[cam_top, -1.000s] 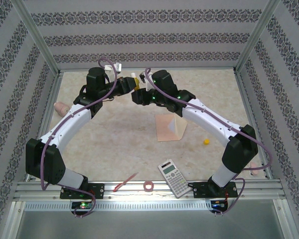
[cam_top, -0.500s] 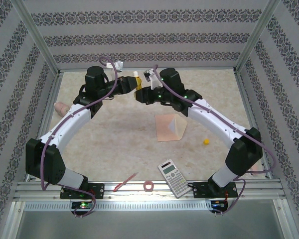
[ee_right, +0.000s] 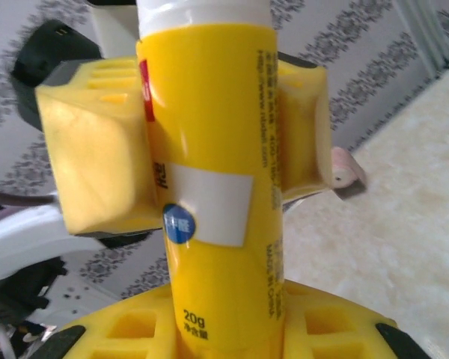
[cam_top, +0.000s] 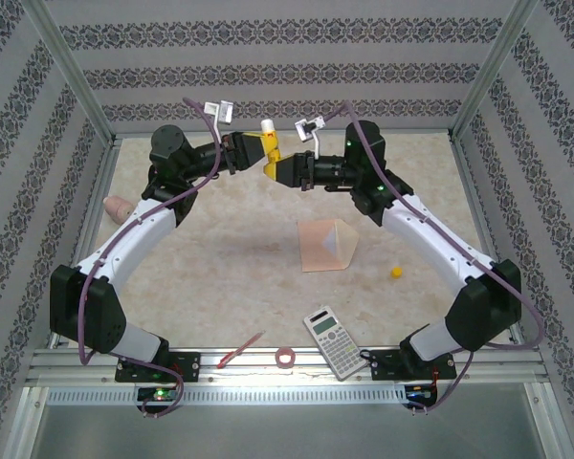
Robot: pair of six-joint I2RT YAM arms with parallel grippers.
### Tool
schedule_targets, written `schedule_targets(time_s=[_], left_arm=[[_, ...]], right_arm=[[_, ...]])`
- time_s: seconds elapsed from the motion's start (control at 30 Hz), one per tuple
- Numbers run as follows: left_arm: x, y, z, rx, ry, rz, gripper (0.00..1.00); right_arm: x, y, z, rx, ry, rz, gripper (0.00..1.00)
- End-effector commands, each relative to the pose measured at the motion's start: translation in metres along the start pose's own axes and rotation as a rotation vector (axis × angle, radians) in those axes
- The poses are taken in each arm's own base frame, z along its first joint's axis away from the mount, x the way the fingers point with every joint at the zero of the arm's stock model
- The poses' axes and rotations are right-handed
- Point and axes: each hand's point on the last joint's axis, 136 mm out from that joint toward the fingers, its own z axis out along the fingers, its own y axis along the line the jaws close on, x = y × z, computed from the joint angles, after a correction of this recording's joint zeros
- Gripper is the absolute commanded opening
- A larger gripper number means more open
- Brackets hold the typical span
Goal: Place the letter into the envelope and seal it
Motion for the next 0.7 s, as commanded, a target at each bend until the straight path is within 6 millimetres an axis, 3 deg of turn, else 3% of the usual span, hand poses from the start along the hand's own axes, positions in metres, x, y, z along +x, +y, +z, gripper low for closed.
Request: schedule_targets(time_s=[0.0, 0.27, 0.67], left_arm=[[0.000, -0.037, 0.000, 0.167, 0.021, 0.081, 0.00], [-0.009, -0.079, -0.003, 0.309, 0.015, 0.134, 0.00], [-0.001, -0.125, -0.007, 0.428, 0.070, 0.200, 0.00]], right_arm=[[-0.030, 0.056, -0.020, -0.134, -0.073, -0.123, 0.25], [-0.043, 0.095, -0.031, -0.260, -0.116, -0.157, 0.25], [-0.029, 0.143, -0.030, -0.372, -0.069, -0.202, 0.28]])
